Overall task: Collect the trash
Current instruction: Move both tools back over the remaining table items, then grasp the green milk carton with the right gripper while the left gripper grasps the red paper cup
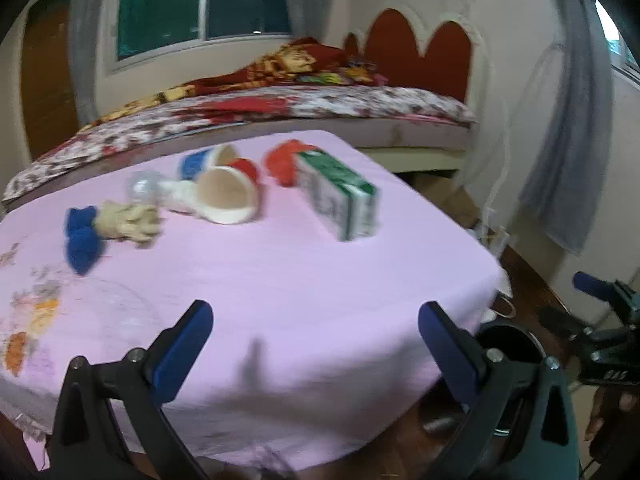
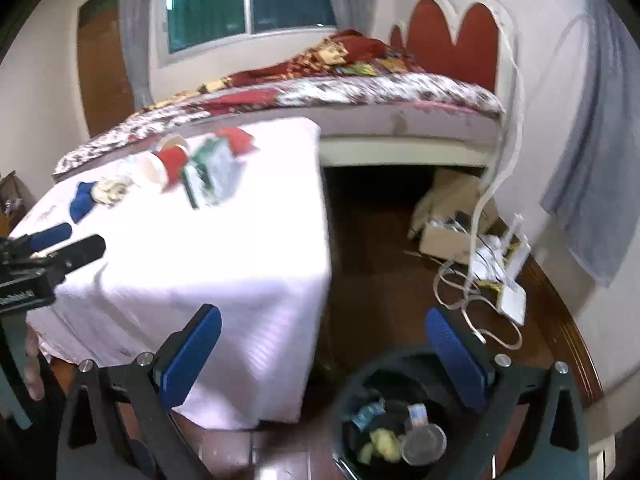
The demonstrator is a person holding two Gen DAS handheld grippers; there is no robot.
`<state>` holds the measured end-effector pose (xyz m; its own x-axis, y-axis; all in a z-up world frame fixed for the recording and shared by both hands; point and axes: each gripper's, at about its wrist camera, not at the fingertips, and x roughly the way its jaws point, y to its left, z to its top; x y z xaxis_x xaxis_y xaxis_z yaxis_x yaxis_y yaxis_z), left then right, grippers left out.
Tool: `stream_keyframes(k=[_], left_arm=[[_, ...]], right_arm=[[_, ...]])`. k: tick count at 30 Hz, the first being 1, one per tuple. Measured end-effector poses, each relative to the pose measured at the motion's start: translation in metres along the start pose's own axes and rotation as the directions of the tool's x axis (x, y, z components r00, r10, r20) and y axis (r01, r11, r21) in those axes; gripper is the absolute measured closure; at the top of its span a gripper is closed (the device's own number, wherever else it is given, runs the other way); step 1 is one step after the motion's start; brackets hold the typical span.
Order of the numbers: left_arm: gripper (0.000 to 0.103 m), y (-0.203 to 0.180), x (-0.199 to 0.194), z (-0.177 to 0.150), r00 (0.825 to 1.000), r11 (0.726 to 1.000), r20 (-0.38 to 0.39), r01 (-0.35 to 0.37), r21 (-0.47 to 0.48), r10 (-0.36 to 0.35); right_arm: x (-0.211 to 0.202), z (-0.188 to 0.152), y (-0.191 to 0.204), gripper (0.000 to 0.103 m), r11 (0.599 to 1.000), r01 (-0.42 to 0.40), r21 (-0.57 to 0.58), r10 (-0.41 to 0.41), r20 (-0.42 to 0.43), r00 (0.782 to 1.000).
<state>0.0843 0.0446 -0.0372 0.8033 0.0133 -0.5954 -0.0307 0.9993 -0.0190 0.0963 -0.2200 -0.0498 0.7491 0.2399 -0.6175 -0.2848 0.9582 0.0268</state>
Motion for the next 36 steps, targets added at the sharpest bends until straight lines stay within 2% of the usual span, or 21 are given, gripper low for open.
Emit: stream_keyframes(k=[3, 8, 12, 15, 17, 22, 25, 29, 36], left_arm=[[0.0, 0.026, 0.003, 0.005, 1.0, 0.999, -0.019, -0.022, -0.035, 0.021], [0.0, 0.071, -0.001, 0.007, 0.997, 0.993, 0.0, -0.077, -0.092, 0.078], [0.0, 0.1, 0.001, 0.008, 0.997, 0.988, -0.005, -0.074, -0.138, 0.074], [0.001, 0.113, 0.008, 0.01, 0.997, 0.987, -0.02, -0.071, -0.142, 0.069], [0.002, 0.117, 0.011, 0.011, 0.997, 0.988, -0.02, -0.073, -0.135, 0.071], [0.018, 0.12, 0.023, 0.018, 0.999, 0.992, -0.029, -0.049, -0.119, 0.046], [0.022, 0.123, 0.035, 0.025, 0.999, 0.992, -0.031, -0.033, -0.119, 0.029], [0.028, 0.124, 0.051, 0.034, 0.999, 0.993, -0.031, -0.011, -0.119, 0.008], [0.038, 0.114, 0.085, 0.049, 0.998, 0.999, -0.054, 0.012, -0.052, -0.015]], right_arm=[[0.004, 0.018, 0.019, 0.0, 1.0, -0.015, -0.01, 0.016, 0.031, 0.999], [0.019, 0.041, 0.051, 0.0, 0.998, -0.049, -0.028, 0.05, 0.03, 0.998], [0.04, 0.053, 0.079, 0.0, 0.997, -0.033, -0.07, 0.032, -0.005, 0.999], [0.054, 0.06, 0.092, 0.0, 0.996, -0.052, -0.076, 0.051, -0.018, 0.999], [0.058, 0.064, 0.096, 0.0, 0.996, -0.067, -0.065, 0.067, -0.007, 0.998], [0.073, 0.082, 0.112, 0.0, 0.994, -0.086, -0.063, 0.087, 0.021, 0.996], [0.087, 0.092, 0.119, 0.0, 0.993, -0.093, -0.073, 0.094, 0.015, 0.995], [0.105, 0.102, 0.125, 0.007, 0.992, -0.089, -0.093, 0.09, 0.008, 0.996], [0.141, 0.114, 0.126, 0.015, 0.993, -0.082, -0.09, 0.08, -0.027, 0.996]])
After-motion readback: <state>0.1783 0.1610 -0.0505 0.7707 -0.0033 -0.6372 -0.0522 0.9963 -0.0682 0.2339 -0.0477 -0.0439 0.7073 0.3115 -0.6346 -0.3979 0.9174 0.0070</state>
